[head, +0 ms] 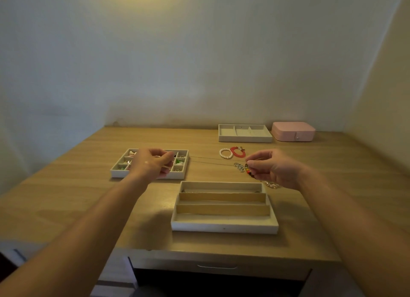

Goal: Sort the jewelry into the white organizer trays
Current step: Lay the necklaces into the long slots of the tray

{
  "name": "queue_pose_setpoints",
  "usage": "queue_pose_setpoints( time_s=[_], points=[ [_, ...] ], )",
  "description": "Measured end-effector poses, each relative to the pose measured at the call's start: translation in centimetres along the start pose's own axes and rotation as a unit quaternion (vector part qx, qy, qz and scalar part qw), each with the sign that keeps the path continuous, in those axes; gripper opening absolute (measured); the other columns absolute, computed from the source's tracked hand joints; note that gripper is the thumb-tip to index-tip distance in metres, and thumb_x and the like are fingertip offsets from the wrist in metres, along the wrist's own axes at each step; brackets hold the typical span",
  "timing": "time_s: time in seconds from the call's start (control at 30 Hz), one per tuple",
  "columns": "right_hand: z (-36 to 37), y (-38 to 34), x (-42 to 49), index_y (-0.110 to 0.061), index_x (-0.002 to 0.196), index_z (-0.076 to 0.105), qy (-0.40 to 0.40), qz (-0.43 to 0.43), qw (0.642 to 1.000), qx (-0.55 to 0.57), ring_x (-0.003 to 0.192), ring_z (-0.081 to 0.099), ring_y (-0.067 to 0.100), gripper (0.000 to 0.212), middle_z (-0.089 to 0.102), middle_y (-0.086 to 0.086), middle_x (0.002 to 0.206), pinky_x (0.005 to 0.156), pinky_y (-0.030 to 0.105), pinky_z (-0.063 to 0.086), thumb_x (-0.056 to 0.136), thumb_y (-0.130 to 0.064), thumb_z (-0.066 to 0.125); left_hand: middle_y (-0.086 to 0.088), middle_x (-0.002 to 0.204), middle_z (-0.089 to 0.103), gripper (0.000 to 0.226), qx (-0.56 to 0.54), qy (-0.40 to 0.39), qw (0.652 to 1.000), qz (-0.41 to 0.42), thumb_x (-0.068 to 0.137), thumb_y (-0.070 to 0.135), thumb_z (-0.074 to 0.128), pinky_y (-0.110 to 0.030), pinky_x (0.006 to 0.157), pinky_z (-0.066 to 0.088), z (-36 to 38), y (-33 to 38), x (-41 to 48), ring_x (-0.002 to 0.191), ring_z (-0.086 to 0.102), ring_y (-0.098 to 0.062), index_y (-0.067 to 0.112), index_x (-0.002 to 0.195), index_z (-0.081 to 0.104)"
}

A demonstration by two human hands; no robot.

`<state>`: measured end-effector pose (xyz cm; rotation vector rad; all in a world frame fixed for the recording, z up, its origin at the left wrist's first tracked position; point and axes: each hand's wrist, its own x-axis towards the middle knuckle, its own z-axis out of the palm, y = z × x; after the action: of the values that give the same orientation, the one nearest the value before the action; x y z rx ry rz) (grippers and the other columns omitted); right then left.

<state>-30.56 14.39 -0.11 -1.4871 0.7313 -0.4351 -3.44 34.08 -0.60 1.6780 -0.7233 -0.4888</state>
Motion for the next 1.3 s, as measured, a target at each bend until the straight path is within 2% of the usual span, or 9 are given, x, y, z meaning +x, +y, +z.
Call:
queue_pose_setpoints(
  time_s=[0.13,0.3,0.43,0.6,0.73,0.93,1.13,1.2,1.3],
  points=[
    [-0.3,-0.2,-0.5,0.001,0.108,0.071,-0.020,0.011,1.000,-0.007,0.083,0.073,0.025,0.020,0.075,0.018,0.095,0.075,0.033,0.064,0.089,0.004,0.069,-0.013,0.084,0.075,0.013,0.009,0.008,1.000,0.003,0.088,0.021,0.074,-0.033,0.063,0.057,0.0,0.0,-0.1,0.066,0.065,-0.018,0.008,0.090,0.074],
    [-0.5,-0.2,-0.9,-0.001,0.102,0.070,-0.027,0.023,0.999,-0.037,0.084,0.073,0.027,0.015,0.074,0.021,0.098,0.077,0.036,0.064,0.087,0.003,0.071,-0.013,0.084,0.075,0.009,0.026,0.006,1.000,0.009,0.087,0.015,0.076,-0.029,0.061,0.057,-0.1,0.0,-0.8,0.067,0.067,-0.018,0.009,0.093,0.075],
    [-0.3,0.0,-1.3,-0.003,0.099,0.071,-0.013,0.038,0.994,-0.103,0.081,0.068,0.021,0.013,0.073,0.013,0.094,0.072,0.031,0.060,0.087,-0.003,0.075,-0.014,0.086,0.075,0.005,0.068,-0.013,0.997,0.024,0.088,0.010,0.074,-0.030,0.063,0.060,0.1,0.1,-1.8,0.072,0.069,-0.022,0.010,0.093,0.073],
    [0.4,0.1,-2.2,-0.007,0.099,0.074,-0.034,0.077,0.973,-0.213,0.076,0.065,0.016,0.011,0.071,0.006,0.087,0.067,0.028,0.058,0.088,-0.007,0.076,-0.012,0.081,0.074,0.008,0.144,-0.046,0.988,0.037,0.086,0.004,0.074,-0.027,0.059,0.058,0.0,0.0,-2.7,0.071,0.069,-0.020,0.010,0.091,0.072],
    [0.4,0.0,-2.8,-0.012,0.102,0.077,-0.027,0.083,0.951,-0.295,0.078,0.067,0.016,0.014,0.073,0.006,0.093,0.064,0.027,0.057,0.088,-0.010,0.077,-0.009,0.076,0.073,0.011,0.179,-0.058,0.981,0.050,0.085,0.005,0.075,-0.026,0.057,0.054,-0.3,-0.3,-3.0,0.070,0.069,-0.018,0.015,0.086,0.072],
    [0.0,0.1,-3.1,-0.014,0.100,0.077,-0.024,0.088,0.947,-0.307,0.072,0.069,0.014,0.014,0.076,0.006,0.093,0.063,0.027,0.057,0.087,-0.010,0.078,-0.007,0.076,0.074,0.009,0.198,-0.065,0.975,0.081,0.084,0.009,0.077,-0.029,0.059,0.058,-0.3,0.0,-3.2,0.072,0.069,-0.020,0.017,0.086,0.075],
    [-0.3,0.5,-3.0,-0.012,0.099,0.077,-0.002,0.091,0.948,-0.306,0.067,0.064,0.012,0.017,0.073,0.005,0.088,0.060,0.025,0.055,0.083,-0.008,0.081,-0.002,0.078,0.073,0.013,0.223,-0.060,0.967,0.108,0.082,0.011,0.079,-0.025,0.052,0.053,0.2,0.1,-3.2,0.075,0.071,-0.020,0.023,0.081,0.075],
    [-0.4,0.7,-3.0,-0.014,0.099,0.077,-0.002,0.091,0.946,-0.310,0.069,0.064,0.012,0.017,0.072,0.006,0.090,0.061,0.025,0.055,0.084,-0.008,0.080,-0.002,0.078,0.073,0.015,0.228,-0.060,0.965,0.119,0.082,0.011,0.079,-0.025,0.053,0.053,0.4,0.0,-3.2,0.075,0.071,-0.020,0.025,0.080,0.074],
    [-0.2,0.9,-3.1,-0.020,0.104,0.077,-0.032,0.078,0.939,-0.335,0.089,0.068,0.016,0.016,0.072,0.004,0.105,0.067,0.024,0.057,0.092,-0.011,0.072,-0.001,0.078,0.073,0.013,0.229,-0.060,0.962,0.133,0.082,0.012,0.080,-0.025,0.054,0.055,0.6,0.0,-3.3,0.074,0.070,-0.019,0.024,0.082,0.074]
  ],
)
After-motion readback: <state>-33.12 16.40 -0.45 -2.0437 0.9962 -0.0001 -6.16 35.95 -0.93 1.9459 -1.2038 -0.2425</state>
